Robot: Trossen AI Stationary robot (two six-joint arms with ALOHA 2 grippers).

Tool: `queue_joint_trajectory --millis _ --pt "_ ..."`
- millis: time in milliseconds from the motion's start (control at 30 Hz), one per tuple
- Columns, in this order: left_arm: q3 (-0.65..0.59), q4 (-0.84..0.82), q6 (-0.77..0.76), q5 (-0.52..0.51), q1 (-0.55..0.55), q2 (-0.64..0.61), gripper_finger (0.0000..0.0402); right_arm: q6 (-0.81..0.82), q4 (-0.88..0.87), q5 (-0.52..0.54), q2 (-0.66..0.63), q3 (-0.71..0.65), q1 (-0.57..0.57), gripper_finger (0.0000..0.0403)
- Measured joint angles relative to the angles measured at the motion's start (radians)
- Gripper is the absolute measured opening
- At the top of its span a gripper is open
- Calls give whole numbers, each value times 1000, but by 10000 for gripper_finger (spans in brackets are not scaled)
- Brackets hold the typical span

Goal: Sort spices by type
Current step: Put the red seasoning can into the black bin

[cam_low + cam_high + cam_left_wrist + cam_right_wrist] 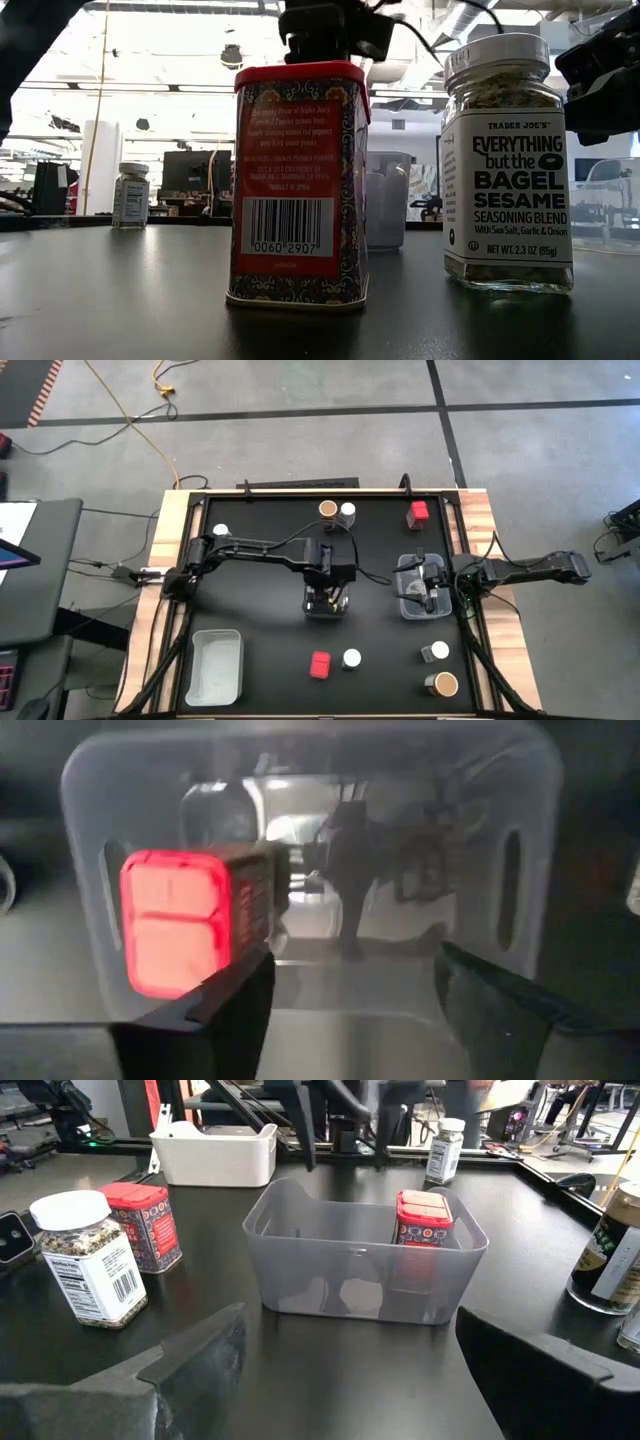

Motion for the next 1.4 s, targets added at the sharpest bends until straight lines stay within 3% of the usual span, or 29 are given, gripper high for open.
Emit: queue_joint_trajectory --millis 333,467,733,1400 --pt "-63 129 77 -3 -17 2 136 0 0 0 0 0 0 384" --pt "-63 160 100 -1 4 2 109 0 0 0 0 0 0 384" --pt "-63 142 78 81 56 24 88 0 0 0 0 0 0 384" --pt "-64 150 101 64 80 77 66 0 0 0 0 0 0 384"
